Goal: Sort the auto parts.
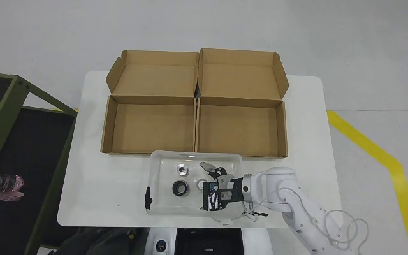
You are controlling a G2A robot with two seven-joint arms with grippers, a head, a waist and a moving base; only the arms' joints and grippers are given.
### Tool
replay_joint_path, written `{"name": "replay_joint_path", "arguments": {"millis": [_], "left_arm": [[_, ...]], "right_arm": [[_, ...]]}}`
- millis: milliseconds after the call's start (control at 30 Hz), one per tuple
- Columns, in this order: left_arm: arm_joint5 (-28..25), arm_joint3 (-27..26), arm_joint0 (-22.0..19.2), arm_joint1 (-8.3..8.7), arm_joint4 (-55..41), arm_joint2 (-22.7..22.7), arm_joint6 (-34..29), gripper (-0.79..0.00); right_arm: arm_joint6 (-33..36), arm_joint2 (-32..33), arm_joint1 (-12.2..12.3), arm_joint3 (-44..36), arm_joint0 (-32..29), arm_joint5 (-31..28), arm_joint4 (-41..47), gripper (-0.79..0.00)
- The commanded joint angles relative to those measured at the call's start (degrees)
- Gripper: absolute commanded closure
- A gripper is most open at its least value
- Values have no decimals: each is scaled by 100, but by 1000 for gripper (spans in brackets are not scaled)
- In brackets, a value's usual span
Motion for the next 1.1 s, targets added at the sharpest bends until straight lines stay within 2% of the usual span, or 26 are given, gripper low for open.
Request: {"name": "replay_joint_path", "arguments": {"millis": [0, 167, 533, 667, 800, 833, 867, 1067], "left_arm": [[0, 0, 0, 0, 0, 0, 0, -785], [0, 0, 0, 0, 0, 0, 0, -785], [0, 0, 0, 0, 0, 0, 0, -785], [0, 0, 0, 0, 0, 0, 0, -785], [0, 0, 0, 0, 0, 0, 0, -785], [0, 0, 0, 0, 0, 0, 0, -785], [0, 0, 0, 0, 0, 0, 0, -785], [0, 0, 0, 0, 0, 0, 0, -785]], "right_arm": [[-9, -55, -5, 48, 43, 27, 3, -785], [-6, -152, -13, 189, 153, 123, 18, -714], [-28, -225, 2, 410, 275, 262, 28, -388], [-39, -233, 16, 447, 288, 255, 27, -323], [-140, -211, 32, 451, 272, 199, 210, -123], [-166, -193, 38, 420, 276, 169, 257, -102], [-192, -167, 45, 397, 281, 150, 307, 0], [-246, 33, 100, 102, 291, 49, 523, 0]]}}
